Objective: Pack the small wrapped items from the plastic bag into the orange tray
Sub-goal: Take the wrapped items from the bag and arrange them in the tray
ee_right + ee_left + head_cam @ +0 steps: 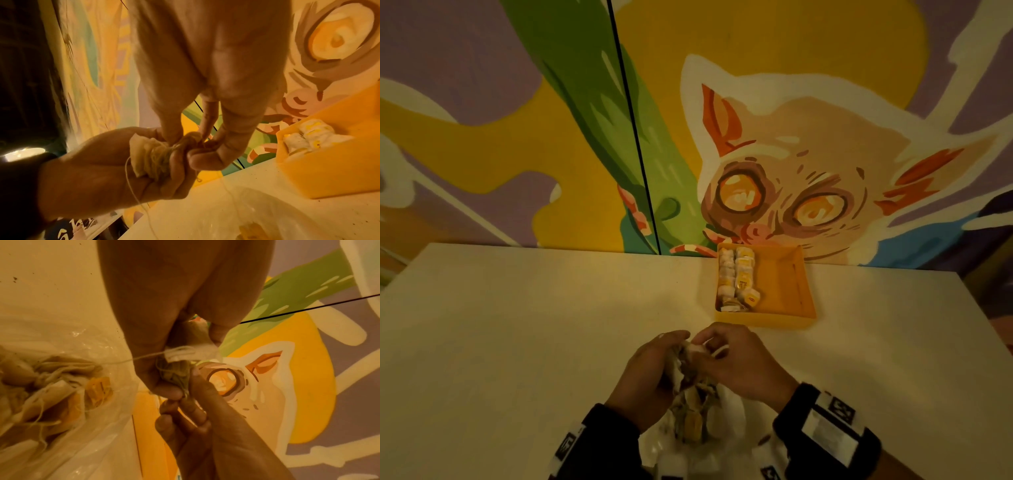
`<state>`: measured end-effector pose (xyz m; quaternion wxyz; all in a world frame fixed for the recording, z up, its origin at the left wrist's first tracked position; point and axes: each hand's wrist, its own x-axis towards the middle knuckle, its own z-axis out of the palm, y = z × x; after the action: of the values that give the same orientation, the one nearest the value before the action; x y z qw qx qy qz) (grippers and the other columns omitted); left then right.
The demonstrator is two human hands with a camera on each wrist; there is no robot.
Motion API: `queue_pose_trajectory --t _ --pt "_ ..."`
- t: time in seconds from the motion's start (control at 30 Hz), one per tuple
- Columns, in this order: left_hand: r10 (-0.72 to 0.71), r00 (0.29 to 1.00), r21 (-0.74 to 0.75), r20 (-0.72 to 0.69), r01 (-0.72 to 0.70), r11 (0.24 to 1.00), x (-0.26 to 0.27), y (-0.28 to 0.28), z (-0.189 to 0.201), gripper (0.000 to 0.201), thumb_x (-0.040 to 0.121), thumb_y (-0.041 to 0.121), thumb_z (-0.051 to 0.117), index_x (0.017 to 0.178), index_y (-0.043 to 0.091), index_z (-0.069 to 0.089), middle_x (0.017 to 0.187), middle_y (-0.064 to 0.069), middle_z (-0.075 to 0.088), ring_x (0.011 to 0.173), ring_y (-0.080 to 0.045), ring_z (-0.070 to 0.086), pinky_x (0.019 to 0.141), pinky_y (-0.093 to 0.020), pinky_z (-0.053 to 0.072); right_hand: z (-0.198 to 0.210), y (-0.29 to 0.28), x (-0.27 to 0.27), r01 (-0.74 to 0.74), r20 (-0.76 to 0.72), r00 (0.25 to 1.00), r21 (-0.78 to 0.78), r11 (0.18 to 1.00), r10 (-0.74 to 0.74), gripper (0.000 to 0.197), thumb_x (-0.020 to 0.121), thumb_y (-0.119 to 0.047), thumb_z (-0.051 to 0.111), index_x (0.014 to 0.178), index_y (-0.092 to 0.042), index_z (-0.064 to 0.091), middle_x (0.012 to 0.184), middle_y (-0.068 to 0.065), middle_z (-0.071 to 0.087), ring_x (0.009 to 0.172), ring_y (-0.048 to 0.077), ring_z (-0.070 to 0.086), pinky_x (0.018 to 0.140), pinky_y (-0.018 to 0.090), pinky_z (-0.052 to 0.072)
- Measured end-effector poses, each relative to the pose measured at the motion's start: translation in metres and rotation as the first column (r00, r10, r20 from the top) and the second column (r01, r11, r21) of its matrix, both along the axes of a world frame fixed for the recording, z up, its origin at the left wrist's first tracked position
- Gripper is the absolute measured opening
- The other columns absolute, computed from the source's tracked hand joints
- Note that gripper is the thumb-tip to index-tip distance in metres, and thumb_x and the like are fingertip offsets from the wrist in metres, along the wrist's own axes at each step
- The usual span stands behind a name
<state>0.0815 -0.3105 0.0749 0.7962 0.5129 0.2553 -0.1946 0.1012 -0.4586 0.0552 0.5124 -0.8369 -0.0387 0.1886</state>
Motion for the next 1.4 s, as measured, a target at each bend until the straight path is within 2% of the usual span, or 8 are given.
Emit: queue_pose_trajectory --t 0.2,0.43,0.53,0.73,0.87,0.97,1.17,1.4 --pt "-0.085 0.995 0.084 0.055 0.080 0.993 -0.015 0.006 -0.003 0.022 0.098 0.015 0.047 0.103 -0.002 0.061 0.086 -0.022 0.058 0.076 -0.031 0.057 0.074 -0.042 0.048 0.013 -0.011 -0.015 0.011 -0.032 0.999 0.111 0.994 -0.007 0.012 0.079 -0.031 0.078 0.080 -0.024 0.069 0.068 -0.010 0.068 0.060 0.004 0.064 0.062 0.026 0.056" --pt "-0.071 0.997 0.073 -0.008 0.071 0.995 -0.024 0.017 -0.004 0.014 0.099 0.013 0.048 0.096 0.007 0.061 0.103 -0.021 0.065 0.091 -0.037 0.057 0.060 -0.034 0.051 0.026 -0.023 -0.023 0.084 -0.018 0.996 0.206 0.975 -0.082 0.017 0.080 -0.018 0.078 0.078 -0.010 0.063 0.075 0.002 0.069 0.070 0.017 0.069 0.068 0.037 0.061" --pt "-0.110 0.993 0.089 0.052 0.105 0.991 -0.027 0.017 0.000 0.021 0.098 0.018 0.051 0.103 0.004 0.064 0.107 -0.021 0.068 0.096 -0.038 0.063 0.070 -0.039 0.053 0.027 -0.023 -0.026 0.099 0.020 0.994 0.216 0.971 -0.106 0.019 0.080 -0.016 0.078 0.074 -0.013 0.061 0.082 0.007 0.069 0.081 0.023 0.069 0.073 0.044 0.061" --pt "-0.179 0.965 0.134 0.193 0.155 0.979 -0.032 0.007 0.003 0.025 0.089 0.010 0.062 0.106 -0.008 0.061 0.094 -0.021 0.064 0.082 -0.026 0.064 0.066 -0.036 0.056 0.031 -0.015 -0.035 0.066 0.019 0.997 0.246 0.967 -0.073 0.007 0.085 -0.021 0.073 0.090 -0.016 0.073 0.095 -0.004 0.072 0.094 0.010 0.068 0.080 0.031 0.059" --pt "-0.095 0.981 0.082 0.166 0.083 0.993 -0.031 0.011 0.004 0.020 0.092 0.006 0.057 0.105 -0.008 0.062 0.100 -0.025 0.067 0.088 -0.030 0.066 0.064 -0.037 0.059 0.037 -0.014 -0.036 0.148 -0.182 0.981 0.446 0.883 -0.072 0.025 0.093 0.006 0.050 0.100 -0.005 0.072 0.106 0.011 0.071 0.094 0.026 0.071 0.080 0.036 0.059" --pt "-0.062 0.991 -0.015 0.120 0.064 0.998 -0.032 0.011 0.007 0.018 0.095 0.006 0.052 0.100 -0.001 0.068 0.101 -0.021 0.071 0.088 -0.032 0.068 0.062 -0.039 0.061 0.037 -0.015 -0.037 0.077 -0.053 0.997 0.377 0.923 -0.061 0.034 0.088 0.015 0.051 0.100 -0.009 0.073 0.103 0.005 0.071 0.091 0.022 0.071 0.078 0.032 0.059" --pt "-0.071 0.994 -0.080 0.082 0.078 0.994 -0.033 0.008 0.005 0.027 0.099 0.013 0.048 0.111 -0.005 0.064 0.114 -0.032 0.063 0.097 -0.039 0.063 0.075 -0.044 0.059 0.035 -0.010 -0.040 0.032 0.078 0.995 0.254 0.967 -0.053 0.033 0.079 -0.012 0.078 0.107 -0.026 0.067 0.095 -0.006 0.068 0.079 0.011 0.069 0.070 0.026 0.058" --pt "-0.162 0.986 -0.134 0.045 0.167 0.977 -0.032 0.003 0.010 0.052 0.095 0.044 0.050 0.117 -0.001 0.063 0.117 -0.028 0.065 0.111 -0.039 0.063 0.099 -0.050 0.049 0.037 -0.004 -0.045 0.086 0.161 0.982 0.105 0.991 -0.103 0.052 0.075 -0.024 0.081 0.118 -0.032 0.054 0.096 -0.009 0.057 0.070 0.002 0.056 0.057 0.017 0.049"
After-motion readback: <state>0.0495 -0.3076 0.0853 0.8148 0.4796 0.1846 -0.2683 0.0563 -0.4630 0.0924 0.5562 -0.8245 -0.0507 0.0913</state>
